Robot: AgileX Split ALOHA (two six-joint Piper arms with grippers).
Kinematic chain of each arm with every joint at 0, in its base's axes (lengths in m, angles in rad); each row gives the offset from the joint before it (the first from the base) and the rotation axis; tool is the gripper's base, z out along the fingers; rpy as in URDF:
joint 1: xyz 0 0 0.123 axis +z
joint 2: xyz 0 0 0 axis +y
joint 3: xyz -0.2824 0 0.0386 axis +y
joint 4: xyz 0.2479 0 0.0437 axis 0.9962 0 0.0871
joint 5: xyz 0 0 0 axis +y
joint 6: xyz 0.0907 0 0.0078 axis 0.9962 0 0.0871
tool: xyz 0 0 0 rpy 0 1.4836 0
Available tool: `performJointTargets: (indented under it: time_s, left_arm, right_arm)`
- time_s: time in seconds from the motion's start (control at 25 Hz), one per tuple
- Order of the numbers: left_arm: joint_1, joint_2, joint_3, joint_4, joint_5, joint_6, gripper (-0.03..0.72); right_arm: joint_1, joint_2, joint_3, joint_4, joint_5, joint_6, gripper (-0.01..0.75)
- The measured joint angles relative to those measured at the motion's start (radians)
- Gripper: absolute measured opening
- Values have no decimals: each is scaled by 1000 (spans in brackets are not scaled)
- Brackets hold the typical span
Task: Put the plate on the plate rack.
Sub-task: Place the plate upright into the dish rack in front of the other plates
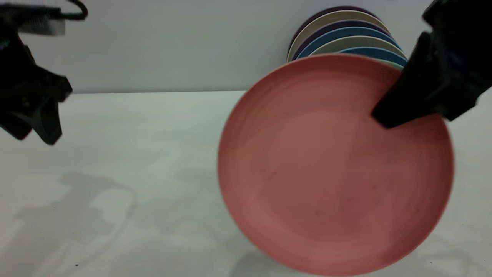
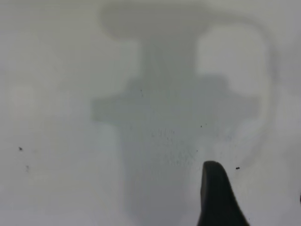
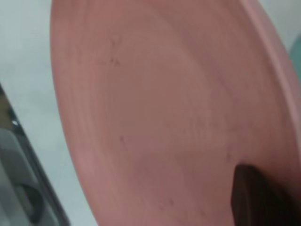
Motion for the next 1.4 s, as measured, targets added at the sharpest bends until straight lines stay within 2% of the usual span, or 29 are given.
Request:
performJointTargets:
  time_s: [0.8, 1.4]
  left_arm:
    - [0, 51, 0, 0, -50, -3, 454]
    - [0, 51, 0, -1, -89, -3, 454]
  right_arm:
    - [0, -133, -75, -482, -5, 71, 60]
    - [0, -57, -75, -642, -184, 74, 60]
